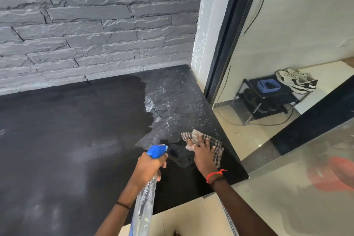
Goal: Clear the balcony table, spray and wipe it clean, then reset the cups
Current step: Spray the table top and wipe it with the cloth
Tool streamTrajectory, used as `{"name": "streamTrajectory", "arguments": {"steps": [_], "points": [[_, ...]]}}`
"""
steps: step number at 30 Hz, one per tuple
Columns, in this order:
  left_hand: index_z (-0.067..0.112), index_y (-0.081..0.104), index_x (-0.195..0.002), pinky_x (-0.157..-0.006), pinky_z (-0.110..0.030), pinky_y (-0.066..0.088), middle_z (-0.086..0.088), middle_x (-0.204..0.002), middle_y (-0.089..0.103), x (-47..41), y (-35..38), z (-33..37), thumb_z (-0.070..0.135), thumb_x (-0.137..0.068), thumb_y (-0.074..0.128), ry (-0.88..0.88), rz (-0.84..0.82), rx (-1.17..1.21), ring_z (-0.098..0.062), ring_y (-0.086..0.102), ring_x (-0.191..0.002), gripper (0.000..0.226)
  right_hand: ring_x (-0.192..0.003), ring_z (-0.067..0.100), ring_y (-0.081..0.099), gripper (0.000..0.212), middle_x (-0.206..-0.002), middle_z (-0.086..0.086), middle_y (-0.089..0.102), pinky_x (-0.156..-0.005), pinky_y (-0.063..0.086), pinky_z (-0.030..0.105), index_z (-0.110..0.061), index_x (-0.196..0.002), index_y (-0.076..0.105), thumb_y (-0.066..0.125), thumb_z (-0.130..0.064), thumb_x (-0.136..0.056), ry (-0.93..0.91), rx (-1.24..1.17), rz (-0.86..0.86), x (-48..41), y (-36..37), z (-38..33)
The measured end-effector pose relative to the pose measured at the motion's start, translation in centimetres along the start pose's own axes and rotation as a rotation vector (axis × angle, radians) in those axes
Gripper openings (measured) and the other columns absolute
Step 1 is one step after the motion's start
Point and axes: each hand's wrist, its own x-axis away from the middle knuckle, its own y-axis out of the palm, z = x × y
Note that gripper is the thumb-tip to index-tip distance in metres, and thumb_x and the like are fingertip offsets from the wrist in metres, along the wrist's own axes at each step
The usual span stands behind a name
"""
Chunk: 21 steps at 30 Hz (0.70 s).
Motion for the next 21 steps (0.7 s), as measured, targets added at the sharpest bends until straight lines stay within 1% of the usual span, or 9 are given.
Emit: {"name": "streamTrajectory", "arguments": {"steps": [2,6,8,10,12,15,16,18,21], "points": [[-0.003,0.062,-0.082,-0.054,-0.029,0.043,-0.006,-0.067,0.064,-0.4,-0.9,-0.1,0.021,-0.085,0.062,0.004,0.037,0.007,-0.028,0.050,-0.040,0.024,-0.143,0.043,0.008,0.056,-0.158,0.007,0.014,-0.113,0.019,0.057,-0.027,-0.135,0.049,0.036,-0.001,-0.087,-0.086,-0.005,-0.059,-0.2,0.4,-2.8],[0.000,0.062,-0.084,-0.055,-0.032,0.044,-0.001,-0.060,0.063,-1.1,-2.4,-0.2,0.026,-0.071,0.061,0.028,0.101,0.067,-0.030,0.055,-0.052,0.030,-0.124,0.042,0.049,0.051,-0.143,0.007,0.047,-0.087,0.050,0.057,-0.033,-0.106,0.070,0.052,-0.005,-0.067,-0.261,0.029,-0.091,2.9,3.1,-5.4],[0.000,0.061,-0.084,-0.052,-0.031,0.043,-0.001,-0.060,0.063,-1.5,-2.8,-0.3,0.023,-0.075,0.062,0.038,0.115,0.093,-0.032,0.055,-0.056,0.025,-0.135,0.036,0.036,0.050,-0.153,0.003,0.027,-0.097,0.043,0.058,-0.036,-0.106,0.068,0.067,-0.009,-0.063,-0.373,0.090,-0.050,5.5,4.8,-4.4],[0.003,0.060,-0.081,-0.051,-0.031,0.042,-0.002,-0.060,0.062,-1.8,-3.1,-0.4,0.019,-0.078,0.062,0.045,0.125,0.109,-0.033,0.055,-0.059,0.017,-0.141,0.032,0.023,0.044,-0.157,-0.002,0.001,-0.111,0.026,0.054,-0.040,-0.101,0.068,0.060,-0.016,-0.066,-0.405,0.139,-0.026,7.9,5.5,-1.8],[0.004,0.060,-0.081,-0.050,-0.032,0.043,-0.003,-0.062,0.062,-2.0,-3.4,-0.4,0.021,-0.075,0.061,0.057,0.131,0.115,-0.034,0.056,-0.061,0.017,-0.133,0.029,0.036,0.044,-0.158,-0.003,0.016,-0.108,0.018,0.050,-0.047,-0.100,0.067,0.049,-0.023,-0.067,-0.345,0.186,-0.060,8.7,5.0,1.7],[0.004,0.061,-0.082,-0.049,-0.034,0.043,-0.005,-0.064,0.062,-2.4,-3.8,-0.8,0.012,-0.085,0.060,0.065,0.143,0.101,-0.035,0.057,-0.063,0.008,-0.120,0.035,0.054,0.071,-0.141,0.000,0.048,-0.105,0.014,0.048,-0.042,-0.105,0.068,0.083,-0.010,-0.043,-0.176,0.203,-0.048,6.9,3.5,7.3],[0.004,0.061,-0.082,-0.049,-0.034,0.043,-0.005,-0.064,0.063,-2.5,-3.9,-0.9,0.010,-0.087,0.059,0.063,0.150,0.097,-0.035,0.057,-0.063,0.008,-0.119,0.039,0.054,0.077,-0.142,0.002,0.045,-0.107,0.013,0.045,-0.036,-0.105,0.070,0.086,-0.004,-0.037,-0.125,0.188,-0.044,5.9,2.8,8.7],[0.004,0.060,-0.083,-0.049,-0.033,0.043,-0.005,-0.064,0.063,-2.6,-4.3,-1.0,0.010,-0.088,0.058,0.062,0.162,0.101,-0.034,0.056,-0.063,0.008,-0.132,0.041,0.040,0.068,-0.149,0.001,0.021,-0.112,0.019,0.046,-0.028,-0.118,0.066,0.074,0.005,-0.060,-0.075,0.154,-0.061,3.0,0.8,10.0],[0.004,0.059,-0.083,-0.048,-0.033,0.042,-0.006,-0.067,0.062,-2.3,-4.6,-0.9,0.007,-0.088,0.058,0.066,0.177,0.113,-0.034,0.055,-0.062,0.006,-0.145,0.033,0.008,0.068,-0.158,0.002,0.003,-0.117,0.012,0.048,-0.030,-0.143,0.037,0.041,0.006,-0.086,-0.069,0.129,-0.124,-2.0,-1.2,9.5]]}}
